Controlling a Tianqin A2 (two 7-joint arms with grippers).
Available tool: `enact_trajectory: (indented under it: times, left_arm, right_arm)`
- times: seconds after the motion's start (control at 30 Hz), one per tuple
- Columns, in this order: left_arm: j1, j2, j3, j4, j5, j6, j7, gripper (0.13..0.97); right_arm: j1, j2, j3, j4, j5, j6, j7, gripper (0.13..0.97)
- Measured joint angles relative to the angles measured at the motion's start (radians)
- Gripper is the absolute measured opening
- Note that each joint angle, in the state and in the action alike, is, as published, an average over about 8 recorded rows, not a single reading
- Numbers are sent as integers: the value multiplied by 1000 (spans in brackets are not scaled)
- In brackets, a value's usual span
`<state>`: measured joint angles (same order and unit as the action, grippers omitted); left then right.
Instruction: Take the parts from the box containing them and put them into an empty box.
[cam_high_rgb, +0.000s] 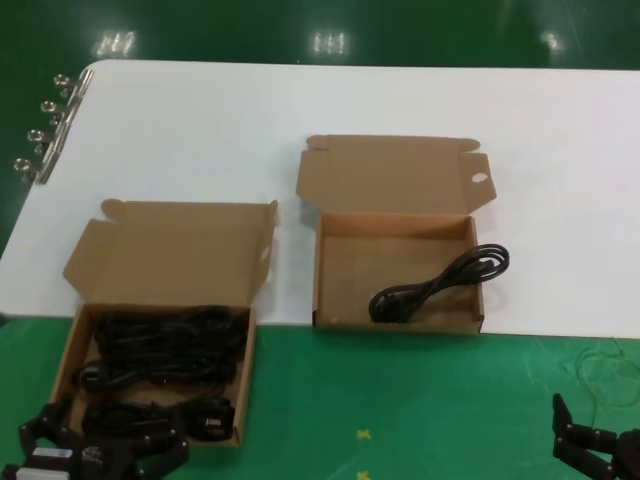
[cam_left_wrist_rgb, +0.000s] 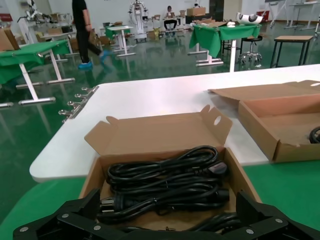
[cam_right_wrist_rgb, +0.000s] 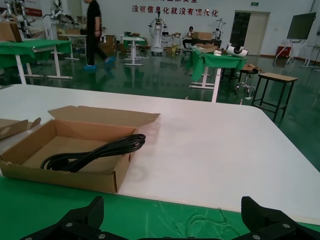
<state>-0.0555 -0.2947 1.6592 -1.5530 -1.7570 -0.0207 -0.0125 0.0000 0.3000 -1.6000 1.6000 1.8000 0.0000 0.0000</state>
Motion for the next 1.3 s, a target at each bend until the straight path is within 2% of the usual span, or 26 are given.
enact_trajectory:
  times: [1.3]
  left_arm:
    - [30, -3, -32, -26, -23, 11, 7, 966]
  right_arm:
    - [0, 0, 0, 0, 0, 0, 0, 966]
